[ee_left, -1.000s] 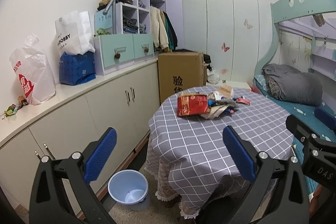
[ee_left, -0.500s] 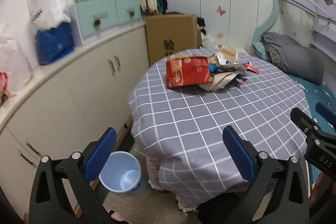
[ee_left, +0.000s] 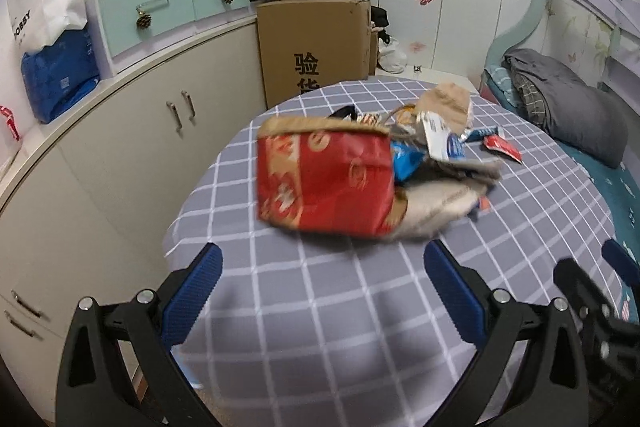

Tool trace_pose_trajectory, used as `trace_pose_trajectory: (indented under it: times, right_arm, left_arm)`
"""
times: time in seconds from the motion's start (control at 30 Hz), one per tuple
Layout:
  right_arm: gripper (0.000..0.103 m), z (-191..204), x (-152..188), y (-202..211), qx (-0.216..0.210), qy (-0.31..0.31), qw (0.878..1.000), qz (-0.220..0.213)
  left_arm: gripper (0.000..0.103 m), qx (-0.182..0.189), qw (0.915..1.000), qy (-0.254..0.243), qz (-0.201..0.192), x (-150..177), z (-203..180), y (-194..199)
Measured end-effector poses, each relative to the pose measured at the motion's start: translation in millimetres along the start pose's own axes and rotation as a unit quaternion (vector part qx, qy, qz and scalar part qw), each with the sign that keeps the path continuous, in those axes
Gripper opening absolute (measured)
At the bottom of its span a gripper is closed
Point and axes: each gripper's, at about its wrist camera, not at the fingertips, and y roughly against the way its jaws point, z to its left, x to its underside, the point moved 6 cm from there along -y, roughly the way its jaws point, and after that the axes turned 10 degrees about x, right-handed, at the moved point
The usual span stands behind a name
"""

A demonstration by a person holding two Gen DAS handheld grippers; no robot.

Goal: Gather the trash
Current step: 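Reach the left tool to the red snack bag while the right tool grasps the white box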

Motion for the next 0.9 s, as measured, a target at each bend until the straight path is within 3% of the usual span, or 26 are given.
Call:
trace_pose_trajectory:
  times: [0.33,0.37,0.47,0.53,0.6,0.63,0.7,0.8,0.9]
  right_arm:
    - [0.097,3,-13,-38,-0.012,0.009,0.999,0.039]
    - [0.097,4,-15,-40,-0.011,0.014,0.999,0.038]
    - [0.097,9,-19,-46,-0.006,0.03,0.999,0.038]
    - [0.097,12,-21,-50,-0.001,0.047,0.998,0.038]
    - [0.097,17,-24,-54,0.009,0.071,0.997,0.036]
    - [0.097,20,-28,-56,0.014,0.09,0.995,0.03]
    - [0.097,24,-32,-58,0.016,0.116,0.993,0.016]
    - [0.097,31,-38,-57,-0.004,0.135,0.991,0.0]
    - [0.097,41,-43,-55,-0.053,0.133,0.99,-0.001]
  left_arm:
    - [0.098,-0.026,0.9994,-0.02,-0.006,-22,-5,-39]
    - [0.092,-0.029,0.9993,-0.022,-0.009,-23,-5,-39]
    - [0.063,-0.007,0.9998,-0.02,0.006,-22,-5,-44]
    - [0.053,0.008,0.9998,-0.016,0.013,-21,-5,-45]
    - [0.036,0.013,0.9996,-0.018,0.015,-20,-5,-44]
    - [0.034,0.015,0.9996,-0.019,0.013,-20,-4,-42]
    - [0.015,0.026,0.9994,-0.022,0.008,-18,-5,-37]
    - [0.009,0.037,0.9991,-0.021,-0.002,-15,-4,-27]
    - [0.007,0.054,0.9983,-0.015,-0.015,-9,2,-14]
